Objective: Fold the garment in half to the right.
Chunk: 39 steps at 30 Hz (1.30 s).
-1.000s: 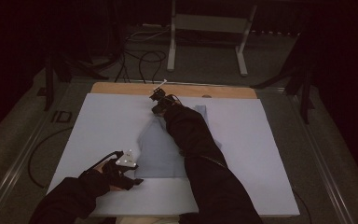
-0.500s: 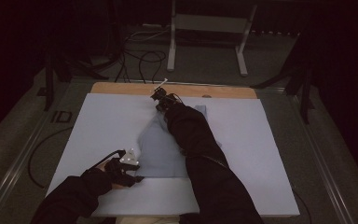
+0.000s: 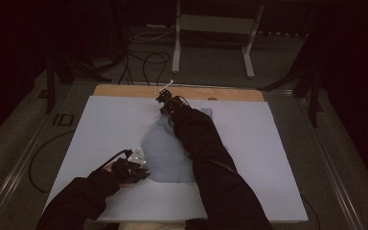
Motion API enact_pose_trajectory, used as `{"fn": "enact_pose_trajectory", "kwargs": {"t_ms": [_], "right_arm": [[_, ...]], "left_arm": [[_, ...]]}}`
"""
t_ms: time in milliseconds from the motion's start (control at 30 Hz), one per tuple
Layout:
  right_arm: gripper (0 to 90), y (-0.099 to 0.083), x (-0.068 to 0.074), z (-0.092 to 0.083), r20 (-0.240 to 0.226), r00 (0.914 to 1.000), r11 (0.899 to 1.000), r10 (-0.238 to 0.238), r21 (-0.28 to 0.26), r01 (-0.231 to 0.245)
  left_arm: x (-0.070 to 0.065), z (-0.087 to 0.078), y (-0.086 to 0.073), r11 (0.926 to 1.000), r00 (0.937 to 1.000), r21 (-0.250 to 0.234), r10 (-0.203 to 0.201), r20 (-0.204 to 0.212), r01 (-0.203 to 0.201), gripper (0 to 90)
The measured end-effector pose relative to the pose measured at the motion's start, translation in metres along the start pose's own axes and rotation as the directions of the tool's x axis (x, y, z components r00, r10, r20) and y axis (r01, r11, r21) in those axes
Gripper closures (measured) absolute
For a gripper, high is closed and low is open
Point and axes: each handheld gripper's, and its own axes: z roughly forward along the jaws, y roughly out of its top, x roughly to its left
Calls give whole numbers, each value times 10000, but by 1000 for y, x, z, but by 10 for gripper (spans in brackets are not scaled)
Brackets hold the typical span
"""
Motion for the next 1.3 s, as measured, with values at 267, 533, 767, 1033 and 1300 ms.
{"fn": "enact_pose_trajectory", "kwargs": {"t_ms": [267,533,767,1033,1300], "right_arm": [[872,2,-5,-12,-114,9999,9994,-45,-330,41],[872,5,-7,-30,-100,9999,9980,-117,-627,111],[872,5,-10,-45,-208,9996,9954,-179,-948,159],[873,1,-16,-63,-209,9997,9923,-148,-1236,121],[873,-8,-25,-77,-197,9998,9895,-28,-1447,-1]], "left_arm": [[-9,-12,9,9991,9991,-49,419,49,-419,841],[-18,-22,20,9969,9970,-149,773,-57,-773,842],[-29,-29,35,9907,9908,-155,1353,-92,-1354,842],[-41,-33,59,9796,9798,-197,1999,-96,-2000,843],[-50,-32,79,9677,9677,-65,2520,-25,-2520,843]]}}
